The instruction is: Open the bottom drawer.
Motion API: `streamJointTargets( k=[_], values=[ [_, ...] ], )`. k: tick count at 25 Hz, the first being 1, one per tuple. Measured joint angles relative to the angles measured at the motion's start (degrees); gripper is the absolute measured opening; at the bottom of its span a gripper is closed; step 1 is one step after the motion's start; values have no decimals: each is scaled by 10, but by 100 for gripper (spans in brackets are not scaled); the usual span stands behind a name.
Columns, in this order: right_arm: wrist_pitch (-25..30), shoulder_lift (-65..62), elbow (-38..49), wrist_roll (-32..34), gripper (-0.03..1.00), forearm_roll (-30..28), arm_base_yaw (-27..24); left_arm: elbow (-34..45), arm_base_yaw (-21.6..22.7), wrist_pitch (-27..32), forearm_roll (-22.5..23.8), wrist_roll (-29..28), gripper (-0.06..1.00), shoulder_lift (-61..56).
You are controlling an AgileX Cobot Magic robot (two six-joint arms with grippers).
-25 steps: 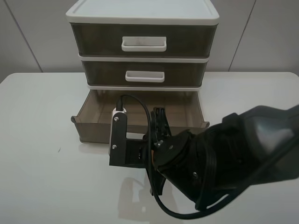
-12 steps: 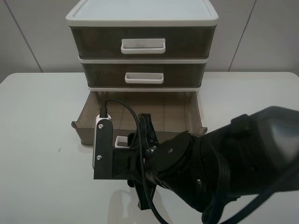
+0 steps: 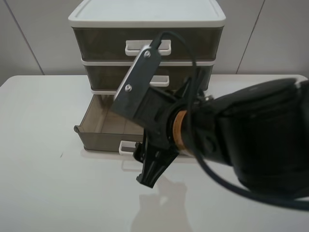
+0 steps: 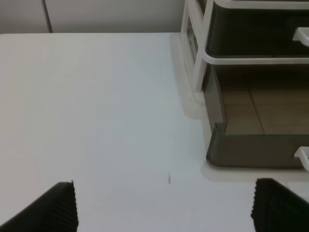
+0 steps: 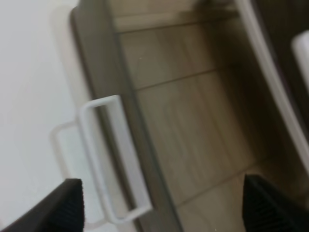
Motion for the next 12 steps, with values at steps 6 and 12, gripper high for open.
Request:
streamJointTargets(
  k=[6,12],
  values=[
    [68,-176,0,-189,69,221,-126,0,0,0,0,0,74,0],
    [129,-343,0,-365,69,428,-296,0,0,0,0,0,74,0]
  ],
)
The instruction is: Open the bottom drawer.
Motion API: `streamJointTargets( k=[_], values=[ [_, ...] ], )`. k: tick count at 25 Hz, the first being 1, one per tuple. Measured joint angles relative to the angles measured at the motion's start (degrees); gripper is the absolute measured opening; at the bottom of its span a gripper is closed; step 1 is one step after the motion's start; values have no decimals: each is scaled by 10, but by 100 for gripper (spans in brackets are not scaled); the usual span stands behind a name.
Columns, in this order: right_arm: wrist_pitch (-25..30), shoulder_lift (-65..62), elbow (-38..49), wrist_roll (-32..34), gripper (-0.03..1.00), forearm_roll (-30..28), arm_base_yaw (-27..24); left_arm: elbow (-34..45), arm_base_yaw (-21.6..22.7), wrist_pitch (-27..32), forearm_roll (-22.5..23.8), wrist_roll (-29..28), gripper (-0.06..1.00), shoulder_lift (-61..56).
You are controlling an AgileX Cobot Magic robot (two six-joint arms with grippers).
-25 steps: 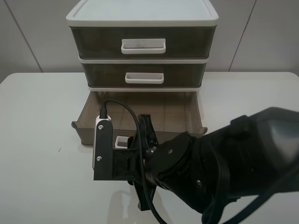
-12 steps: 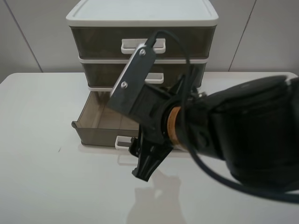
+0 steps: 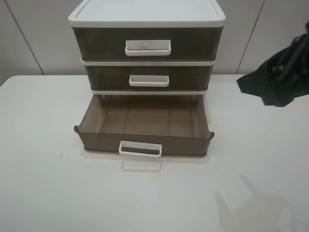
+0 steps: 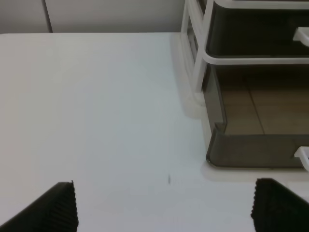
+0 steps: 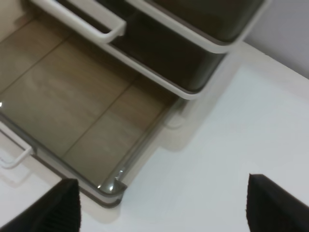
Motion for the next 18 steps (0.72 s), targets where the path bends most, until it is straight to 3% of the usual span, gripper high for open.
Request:
streamJointTargets(
  k=[10,14,18],
  values=[
    [96,-232,0,-137,69,145,-281,0,0,0,0,0,74,0],
    [93,-290,23,-154,69,200,-323,0,0,0,0,0,74,0],
    [87,-352,85,-162,69,212,-342,0,0,0,0,0,74,0]
  ],
)
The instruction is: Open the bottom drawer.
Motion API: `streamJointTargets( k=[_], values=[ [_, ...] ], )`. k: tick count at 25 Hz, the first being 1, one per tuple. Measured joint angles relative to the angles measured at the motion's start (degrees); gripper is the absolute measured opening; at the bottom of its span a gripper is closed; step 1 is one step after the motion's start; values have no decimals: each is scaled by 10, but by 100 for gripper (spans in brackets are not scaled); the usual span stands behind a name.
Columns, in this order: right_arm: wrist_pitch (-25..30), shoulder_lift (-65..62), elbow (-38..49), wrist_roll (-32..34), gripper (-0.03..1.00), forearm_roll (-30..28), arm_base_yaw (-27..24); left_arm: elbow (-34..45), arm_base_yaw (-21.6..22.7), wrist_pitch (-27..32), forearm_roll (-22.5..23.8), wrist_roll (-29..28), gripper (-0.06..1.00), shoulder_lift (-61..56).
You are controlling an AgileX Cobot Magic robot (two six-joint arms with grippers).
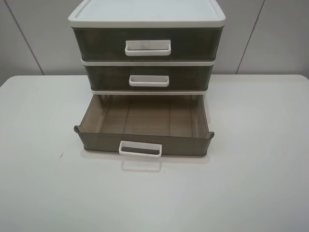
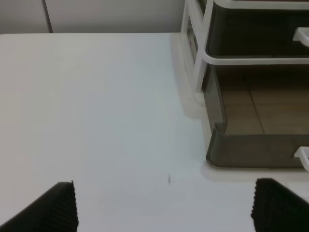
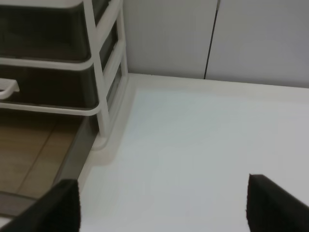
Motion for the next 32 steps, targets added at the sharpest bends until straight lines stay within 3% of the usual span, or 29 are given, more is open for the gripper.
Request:
streamJointTargets(
  k=[5,11,16,22,32],
  values=[
    [-3,-66,60,-1,69,0,0,0,0,0,0,0,74,0],
    [-21,-100,65,-1,69,3,0,0,0,0,0,0,74,0],
    [18,-103,65,1,69,34,0,0,0,0,0,0,74,0],
    [68,-136,71,5,69,-37,0,0,0,0,0,0,74,0],
    [72,-141,71,9,69,-44,0,0,0,0,0,0,74,0]
  ],
)
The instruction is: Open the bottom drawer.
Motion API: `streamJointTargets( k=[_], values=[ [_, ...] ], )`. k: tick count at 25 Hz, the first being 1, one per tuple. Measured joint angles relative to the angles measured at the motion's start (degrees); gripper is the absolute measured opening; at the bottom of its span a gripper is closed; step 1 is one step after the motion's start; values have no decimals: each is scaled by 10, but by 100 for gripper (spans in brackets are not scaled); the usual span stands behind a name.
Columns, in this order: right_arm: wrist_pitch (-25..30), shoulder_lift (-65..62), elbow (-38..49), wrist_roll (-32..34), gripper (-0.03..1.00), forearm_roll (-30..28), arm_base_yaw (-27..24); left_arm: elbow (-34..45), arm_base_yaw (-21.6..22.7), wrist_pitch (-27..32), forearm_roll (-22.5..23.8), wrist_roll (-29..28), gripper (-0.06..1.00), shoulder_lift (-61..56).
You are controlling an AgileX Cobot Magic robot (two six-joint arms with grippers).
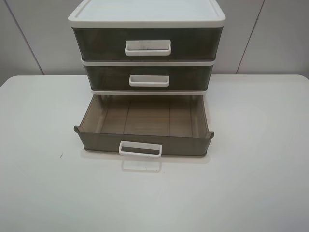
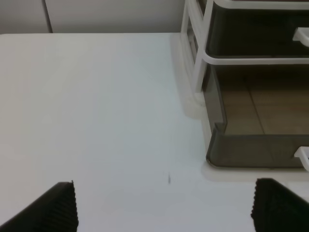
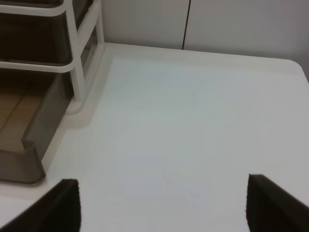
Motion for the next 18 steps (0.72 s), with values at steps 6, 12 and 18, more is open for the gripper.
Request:
streamJointTargets(
  k=[6,12,18],
  values=[
    [1,0,0,0,69,0,0,0,0,0,0,0,74,0],
    [1,0,0,0,69,0,0,0,0,0,0,0,74,0],
    [2,0,0,0,69,0,0,0,0,0,0,0,74,0]
  ],
)
